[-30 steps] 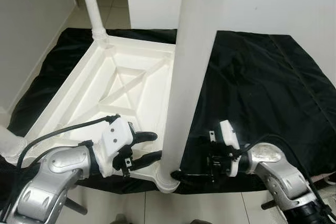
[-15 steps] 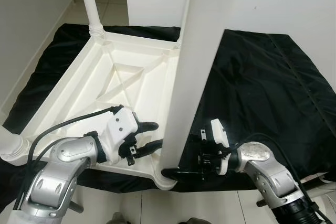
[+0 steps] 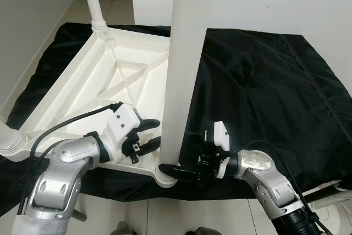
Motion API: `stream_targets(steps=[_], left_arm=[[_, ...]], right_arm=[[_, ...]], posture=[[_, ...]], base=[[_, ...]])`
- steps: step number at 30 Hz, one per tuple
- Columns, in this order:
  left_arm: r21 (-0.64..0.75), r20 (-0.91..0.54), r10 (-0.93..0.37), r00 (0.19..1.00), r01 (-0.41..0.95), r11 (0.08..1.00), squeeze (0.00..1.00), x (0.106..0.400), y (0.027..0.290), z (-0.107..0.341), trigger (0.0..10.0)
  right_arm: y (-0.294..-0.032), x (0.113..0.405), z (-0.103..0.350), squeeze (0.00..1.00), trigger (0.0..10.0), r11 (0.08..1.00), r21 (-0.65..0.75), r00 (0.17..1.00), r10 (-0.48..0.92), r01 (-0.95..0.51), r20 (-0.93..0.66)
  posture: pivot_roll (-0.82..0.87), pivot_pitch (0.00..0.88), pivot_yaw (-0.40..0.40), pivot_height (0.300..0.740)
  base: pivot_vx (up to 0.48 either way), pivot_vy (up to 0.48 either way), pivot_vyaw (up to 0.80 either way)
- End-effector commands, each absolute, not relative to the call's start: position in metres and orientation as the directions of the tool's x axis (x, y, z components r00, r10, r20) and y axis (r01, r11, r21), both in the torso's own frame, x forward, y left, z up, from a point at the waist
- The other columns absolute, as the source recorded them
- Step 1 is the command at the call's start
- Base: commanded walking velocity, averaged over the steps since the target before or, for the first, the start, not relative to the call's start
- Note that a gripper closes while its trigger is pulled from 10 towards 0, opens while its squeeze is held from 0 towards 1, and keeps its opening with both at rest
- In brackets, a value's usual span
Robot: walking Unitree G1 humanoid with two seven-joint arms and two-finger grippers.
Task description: Building children table
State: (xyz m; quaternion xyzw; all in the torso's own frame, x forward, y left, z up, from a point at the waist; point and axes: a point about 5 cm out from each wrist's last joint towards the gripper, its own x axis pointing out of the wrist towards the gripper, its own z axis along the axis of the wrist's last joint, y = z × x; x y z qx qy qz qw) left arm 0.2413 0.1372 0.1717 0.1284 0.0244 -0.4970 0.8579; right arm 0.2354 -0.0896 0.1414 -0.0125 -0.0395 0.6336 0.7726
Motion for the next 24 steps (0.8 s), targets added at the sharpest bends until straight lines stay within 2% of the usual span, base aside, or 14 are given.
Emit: stream_targets(steps=[1, 4, 6, 8, 12, 16, 18, 24], left_arm=[[0.255, -0.109, -0.695, 0.71, 0.696, 0.671, 0.0, 0.251, 0.16, 0.181, 10.0], [0.254, -0.108, -0.697, 0.709, 0.697, 0.671, 0.0, 0.251, 0.159, 0.181, 10.0], [0.181, -0.099, -0.795, 0.598, 0.797, 0.576, 0.0, 0.237, 0.154, 0.181, 10.0], [0.133, -0.106, -0.866, 0.489, 0.87, 0.476, 0.0, 0.224, 0.151, 0.18, 10.0], [0.113, -0.14, -0.896, 0.422, 0.906, 0.409, 0.0, 0.217, 0.152, 0.176, 10.0], [0.126, -0.161, -0.886, 0.435, 0.899, 0.419, 0.0, 0.22, 0.155, 0.174, 10.0], [0.158, -0.159, -0.85, 0.502, 0.863, 0.481, 0.0, 0.229, 0.157, 0.174, 10.0], [0.146, -0.119, -0.817, 0.564, 0.824, 0.547, 0.0, 0.233, 0.143, 0.174, 10.0]], right_arm=[[-0.101, 0.241, 0.131, 0.0, 10.0, 0.265, -0.046, 0.266, 0.964, -0.963, -0.008], [-0.101, 0.242, 0.131, 0.0, 10.0, 0.27, -0.047, 0.271, 0.963, -0.962, -0.007], [-0.107, 0.248, 0.134, 0.0, 10.0, 0.327, -0.043, 0.327, 0.945, -0.944, 0.013], [-0.113, 0.246, 0.137, 0.0, 10.0, 0.322, -0.016, 0.322, 0.946, -0.946, 0.039], [-0.12, 0.243, 0.14, 0.0, 10.0, 0.298, 0.002, 0.297, 0.953, -0.955, 0.054], [-0.124, 0.249, 0.14, 0.0, 10.0, 0.343, -0.02, 0.342, 0.938, -0.939, 0.05], [-0.124, 0.255, 0.141, 0.0, 10.0, 0.402, -0.036, 0.399, 0.915, -0.915, 0.065], [-0.128, 0.262, 0.14, 0.0, 10.0, 0.485, -0.038, 0.481, 0.873, -0.874, 0.079]], posture=[[0.01, 0.077, -0.023, 0.74], [0.01, 0.077, -0.023, 0.74], [0.01, 0.081, -0.028, 0.74], [0.01, 0.082, -0.029, 0.74], [0.0, 0.082, -0.029, 0.74], [0.0, 0.081, -0.028, 0.74], [0.0, 0.081, -0.028, 0.74], [0.0, 0.081, -0.027, 0.74]], base=[[0.0, 0.0, 0.0], [0.0, 0.0, 0.0], [0.0, 0.0, 0.0], [0.0, 0.0, 0.0], [0.0, 0.0, 0.0], [0.0, 0.0, 0.0], [0.0, 0.0, 0.0], [0.0, 0.0, 0.0]])
